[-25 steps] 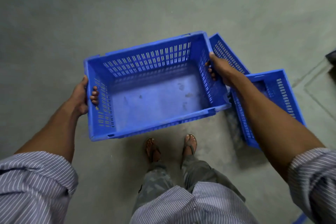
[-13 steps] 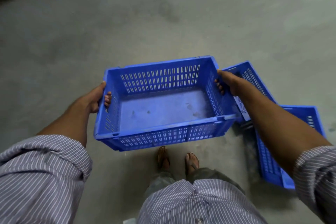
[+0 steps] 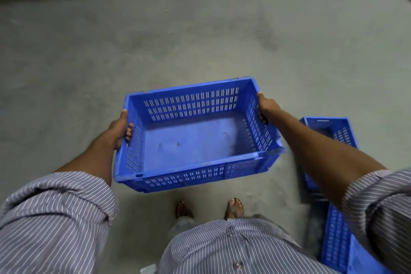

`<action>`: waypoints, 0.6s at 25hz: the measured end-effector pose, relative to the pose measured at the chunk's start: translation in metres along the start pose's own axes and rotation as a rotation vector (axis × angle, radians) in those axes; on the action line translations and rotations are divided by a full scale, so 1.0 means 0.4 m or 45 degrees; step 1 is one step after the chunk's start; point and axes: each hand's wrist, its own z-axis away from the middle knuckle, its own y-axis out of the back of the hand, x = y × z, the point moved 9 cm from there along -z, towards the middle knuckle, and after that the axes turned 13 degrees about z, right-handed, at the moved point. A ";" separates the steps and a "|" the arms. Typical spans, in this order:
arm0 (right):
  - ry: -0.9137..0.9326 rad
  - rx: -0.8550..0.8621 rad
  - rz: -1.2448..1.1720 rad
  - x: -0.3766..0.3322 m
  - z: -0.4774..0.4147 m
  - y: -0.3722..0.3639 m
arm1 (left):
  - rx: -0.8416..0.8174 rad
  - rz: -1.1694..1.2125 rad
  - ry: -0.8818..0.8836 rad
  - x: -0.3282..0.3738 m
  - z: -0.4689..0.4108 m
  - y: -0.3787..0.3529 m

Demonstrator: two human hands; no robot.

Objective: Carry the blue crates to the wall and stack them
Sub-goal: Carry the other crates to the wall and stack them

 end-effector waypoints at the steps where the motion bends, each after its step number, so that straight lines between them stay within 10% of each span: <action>1: 0.032 0.036 0.060 -0.038 0.017 -0.029 | 0.094 0.012 -0.057 -0.015 0.006 0.066; 15: 0.603 0.087 0.171 -0.629 0.457 -0.702 | 0.726 0.531 -0.380 -0.252 0.159 1.032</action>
